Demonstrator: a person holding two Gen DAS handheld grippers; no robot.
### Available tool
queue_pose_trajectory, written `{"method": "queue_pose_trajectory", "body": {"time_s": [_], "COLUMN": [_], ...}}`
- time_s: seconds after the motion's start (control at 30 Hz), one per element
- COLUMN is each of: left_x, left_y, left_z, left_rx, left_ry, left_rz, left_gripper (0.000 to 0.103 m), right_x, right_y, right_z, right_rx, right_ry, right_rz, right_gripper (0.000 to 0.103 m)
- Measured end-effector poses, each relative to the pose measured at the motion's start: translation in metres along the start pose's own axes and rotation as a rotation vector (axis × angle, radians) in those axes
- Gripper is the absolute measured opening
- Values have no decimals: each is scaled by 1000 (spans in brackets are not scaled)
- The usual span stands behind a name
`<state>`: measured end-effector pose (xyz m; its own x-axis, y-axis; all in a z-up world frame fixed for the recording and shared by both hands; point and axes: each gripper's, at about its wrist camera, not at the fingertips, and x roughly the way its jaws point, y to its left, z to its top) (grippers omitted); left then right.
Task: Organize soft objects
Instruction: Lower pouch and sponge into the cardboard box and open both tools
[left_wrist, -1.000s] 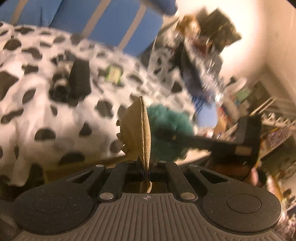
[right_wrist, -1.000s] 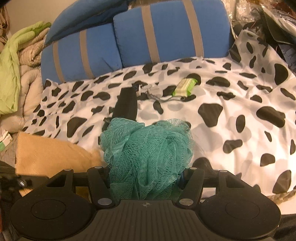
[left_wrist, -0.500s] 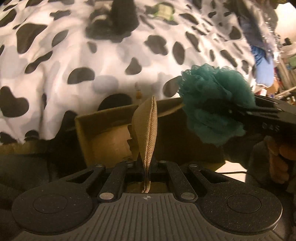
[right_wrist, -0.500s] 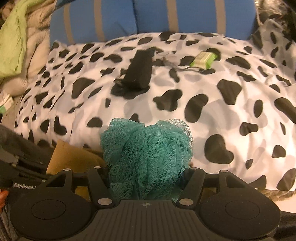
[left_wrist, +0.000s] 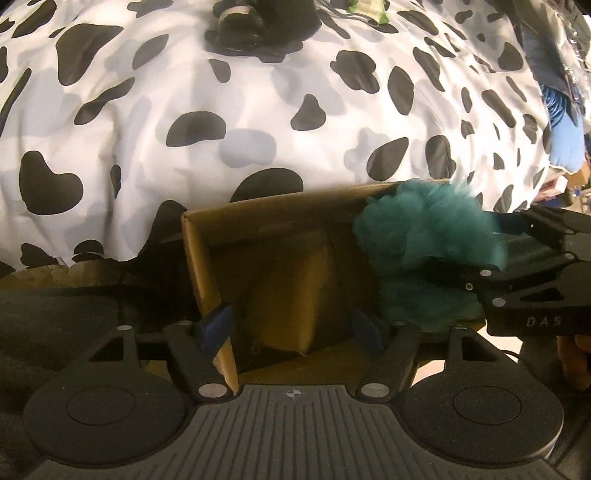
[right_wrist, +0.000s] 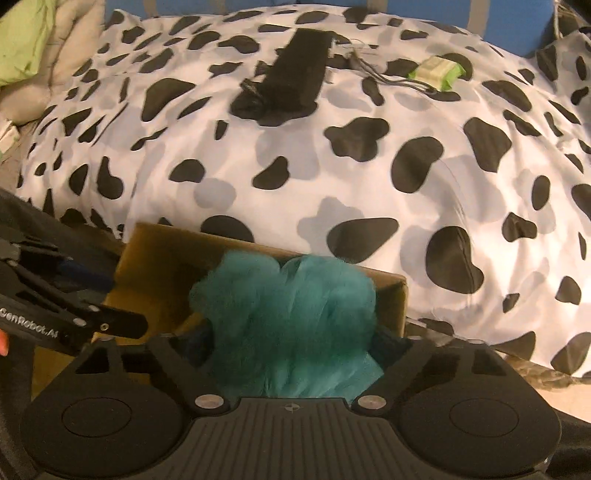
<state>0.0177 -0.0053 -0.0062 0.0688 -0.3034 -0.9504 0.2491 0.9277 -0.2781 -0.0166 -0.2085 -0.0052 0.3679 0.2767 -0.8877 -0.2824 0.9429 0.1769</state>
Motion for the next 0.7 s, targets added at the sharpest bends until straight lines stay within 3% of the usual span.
{"method": "queue_pose_trajectory", "body": {"time_s": [0.1,0.7], "left_x": [-1,0], "left_y": [0,3], "left_z": [0,0], "left_rx": [-3,-34], "left_ry": [-10,-24], "left_rz": [2,49], "left_gripper": [70,70], "right_x": [-3,-1], "right_y": [-4,-8], "right_z": [1,2], "right_rx": [22,34], "right_ry": [-17,-8], "right_rz": [-6,-54], "right_gripper": [98,103]}}
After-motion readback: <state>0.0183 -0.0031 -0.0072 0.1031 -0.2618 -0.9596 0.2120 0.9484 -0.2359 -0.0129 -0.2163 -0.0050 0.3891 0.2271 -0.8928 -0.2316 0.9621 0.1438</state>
